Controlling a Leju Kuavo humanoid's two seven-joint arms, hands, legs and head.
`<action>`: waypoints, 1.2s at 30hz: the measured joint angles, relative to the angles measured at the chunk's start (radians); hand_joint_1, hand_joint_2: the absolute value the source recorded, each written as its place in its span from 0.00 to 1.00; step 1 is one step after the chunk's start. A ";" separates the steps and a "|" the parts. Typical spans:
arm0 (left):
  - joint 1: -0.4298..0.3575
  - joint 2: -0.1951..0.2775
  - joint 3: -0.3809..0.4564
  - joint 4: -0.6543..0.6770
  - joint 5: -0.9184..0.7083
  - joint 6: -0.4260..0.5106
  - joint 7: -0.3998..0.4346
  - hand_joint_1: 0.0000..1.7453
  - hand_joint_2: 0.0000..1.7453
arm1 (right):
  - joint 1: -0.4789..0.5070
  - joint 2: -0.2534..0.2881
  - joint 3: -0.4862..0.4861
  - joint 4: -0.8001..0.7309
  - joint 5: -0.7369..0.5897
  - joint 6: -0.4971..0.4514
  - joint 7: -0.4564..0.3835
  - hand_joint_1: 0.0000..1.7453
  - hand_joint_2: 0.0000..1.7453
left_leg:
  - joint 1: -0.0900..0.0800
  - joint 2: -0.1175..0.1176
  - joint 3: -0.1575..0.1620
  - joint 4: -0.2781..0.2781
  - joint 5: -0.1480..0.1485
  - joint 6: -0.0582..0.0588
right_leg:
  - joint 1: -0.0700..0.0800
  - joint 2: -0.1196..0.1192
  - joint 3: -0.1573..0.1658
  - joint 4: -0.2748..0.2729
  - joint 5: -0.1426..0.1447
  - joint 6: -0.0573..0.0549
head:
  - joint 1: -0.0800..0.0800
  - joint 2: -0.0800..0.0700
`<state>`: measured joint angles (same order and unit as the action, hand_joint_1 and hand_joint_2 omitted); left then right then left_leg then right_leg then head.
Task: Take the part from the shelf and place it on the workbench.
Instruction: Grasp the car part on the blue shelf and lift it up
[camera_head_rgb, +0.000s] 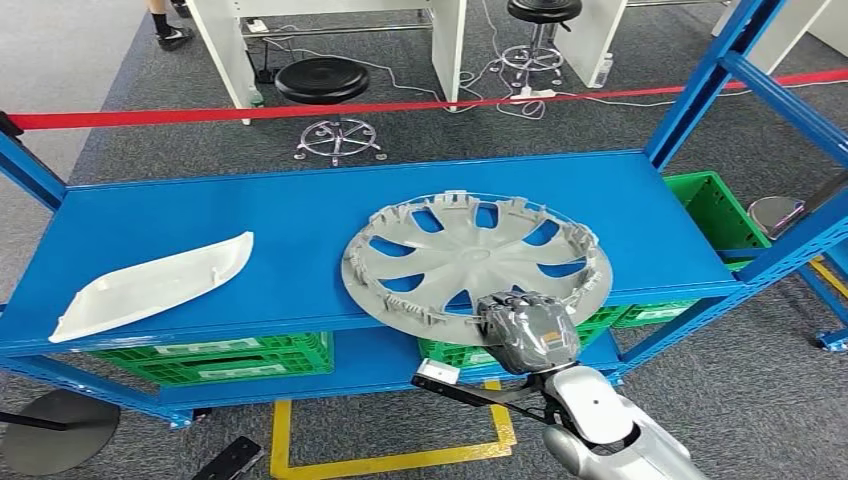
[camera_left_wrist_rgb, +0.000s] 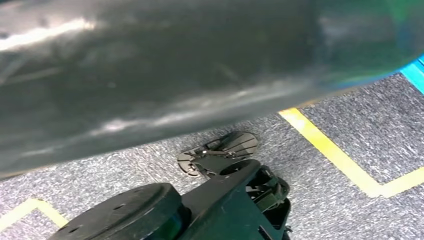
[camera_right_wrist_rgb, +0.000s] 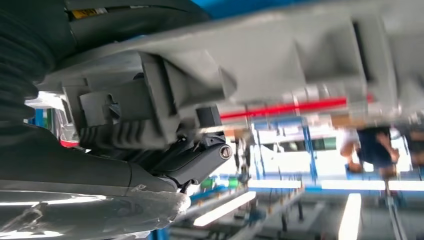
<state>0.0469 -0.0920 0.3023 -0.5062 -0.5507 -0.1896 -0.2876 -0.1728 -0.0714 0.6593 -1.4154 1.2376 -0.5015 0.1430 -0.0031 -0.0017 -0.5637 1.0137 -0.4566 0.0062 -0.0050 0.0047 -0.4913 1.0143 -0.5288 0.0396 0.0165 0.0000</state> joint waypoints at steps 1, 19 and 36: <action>0.004 0.001 -0.005 -0.003 0.006 0.002 0.000 0.00 0.00 | 0.013 -0.002 -0.007 -0.028 0.013 -0.009 0.000 1.00 1.00 | 0.000 0.000 0.000 0.000 0.000 0.000 | 0.000 0.000 0.000 0.000 0.000 0.000 | 0.000 0.000; 0.044 0.013 -0.098 -0.050 0.110 0.028 0.005 0.00 0.00 | 0.139 -0.015 -0.073 -0.282 0.030 -0.108 -0.052 1.00 1.00 | 0.000 0.000 0.000 0.000 0.000 0.000 | 0.000 0.000 0.000 0.000 0.000 0.000 | 0.000 0.000; 0.047 0.018 -0.134 -0.061 0.132 0.035 0.018 0.00 0.00 | 0.141 -0.021 -0.073 -0.299 0.027 -0.106 -0.053 1.00 1.00 | 0.000 0.000 -0.001 0.000 0.000 0.000 | 0.000 0.000 0.000 0.000 0.000 0.000 | 0.000 0.000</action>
<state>0.0943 -0.0736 0.1680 -0.5673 -0.4185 -0.1545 -0.2697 -0.0319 -0.0924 0.5863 -1.7143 1.2642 -0.6077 0.0900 -0.0031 -0.0017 -0.5642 1.0133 -0.4565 0.0062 -0.0049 0.0047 -0.4917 1.0143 -0.5288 0.0396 0.0165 0.0000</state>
